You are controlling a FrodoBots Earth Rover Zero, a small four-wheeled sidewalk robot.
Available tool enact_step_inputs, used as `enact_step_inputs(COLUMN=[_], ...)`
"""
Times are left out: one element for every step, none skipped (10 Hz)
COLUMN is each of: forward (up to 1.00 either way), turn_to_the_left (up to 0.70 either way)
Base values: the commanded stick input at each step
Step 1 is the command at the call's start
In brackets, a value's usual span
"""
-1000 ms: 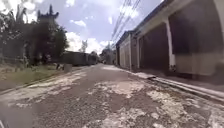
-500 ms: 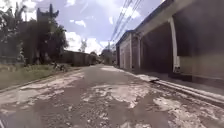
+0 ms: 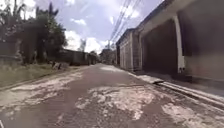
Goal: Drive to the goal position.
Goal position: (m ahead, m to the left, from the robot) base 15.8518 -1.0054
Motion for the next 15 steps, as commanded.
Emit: enact_step_inputs(forward=[0.7, 0.7, 0.7, 0.7, 0.7, 0.7, 0.7, 0.7, 0.7, 0.7, 0.7, 0.7, 0.7, 0.7, 0.7], turn_to_the_left=[0.27, 0.27, 0.27, 0.27, 0.27, 0.27, 0.27, 0.27, 0.27, 0.27, 0.24, 0.11, 0.0, 0.0, 0.0])
